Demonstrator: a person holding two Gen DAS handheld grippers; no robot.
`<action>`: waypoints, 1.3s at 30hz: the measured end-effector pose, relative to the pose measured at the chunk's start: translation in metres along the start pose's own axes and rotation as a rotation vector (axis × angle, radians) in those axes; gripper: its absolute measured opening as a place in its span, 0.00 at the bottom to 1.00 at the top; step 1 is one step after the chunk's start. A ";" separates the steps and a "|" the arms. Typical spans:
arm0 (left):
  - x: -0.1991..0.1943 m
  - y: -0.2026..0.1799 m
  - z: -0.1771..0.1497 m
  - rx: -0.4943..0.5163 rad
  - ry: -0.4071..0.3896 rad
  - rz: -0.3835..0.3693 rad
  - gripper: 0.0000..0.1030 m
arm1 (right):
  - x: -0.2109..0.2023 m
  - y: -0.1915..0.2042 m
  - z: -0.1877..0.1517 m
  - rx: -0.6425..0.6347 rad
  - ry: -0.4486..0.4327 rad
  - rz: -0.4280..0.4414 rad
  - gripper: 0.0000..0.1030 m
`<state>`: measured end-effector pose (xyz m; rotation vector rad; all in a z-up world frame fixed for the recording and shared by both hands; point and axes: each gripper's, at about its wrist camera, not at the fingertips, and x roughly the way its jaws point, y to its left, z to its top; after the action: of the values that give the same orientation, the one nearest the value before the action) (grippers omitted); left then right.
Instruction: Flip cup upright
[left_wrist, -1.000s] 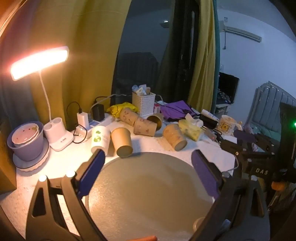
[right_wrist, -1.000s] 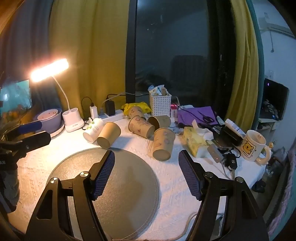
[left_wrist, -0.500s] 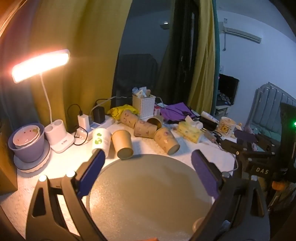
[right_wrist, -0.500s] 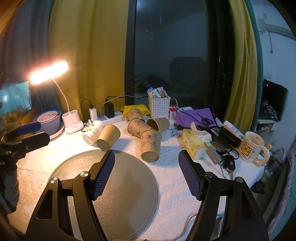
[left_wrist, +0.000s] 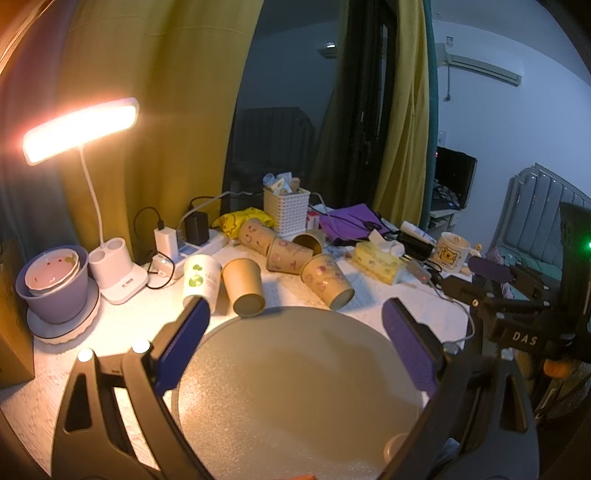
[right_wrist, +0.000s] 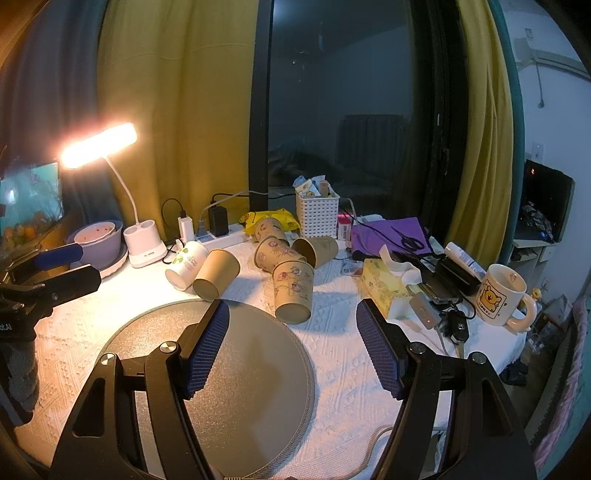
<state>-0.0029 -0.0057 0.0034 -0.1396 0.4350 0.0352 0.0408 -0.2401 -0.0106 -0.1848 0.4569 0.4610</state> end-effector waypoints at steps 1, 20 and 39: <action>0.000 0.001 0.000 0.000 0.000 0.001 0.93 | 0.000 0.000 0.000 0.000 -0.001 0.000 0.73; 0.000 0.001 0.001 -0.004 0.001 0.002 0.93 | -0.001 0.000 0.004 -0.005 -0.006 -0.002 0.73; -0.001 0.001 0.005 0.005 -0.005 -0.003 0.92 | -0.001 0.003 0.009 -0.006 -0.012 -0.005 0.73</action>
<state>-0.0016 -0.0040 0.0079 -0.1355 0.4297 0.0315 0.0420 -0.2357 -0.0026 -0.1893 0.4430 0.4585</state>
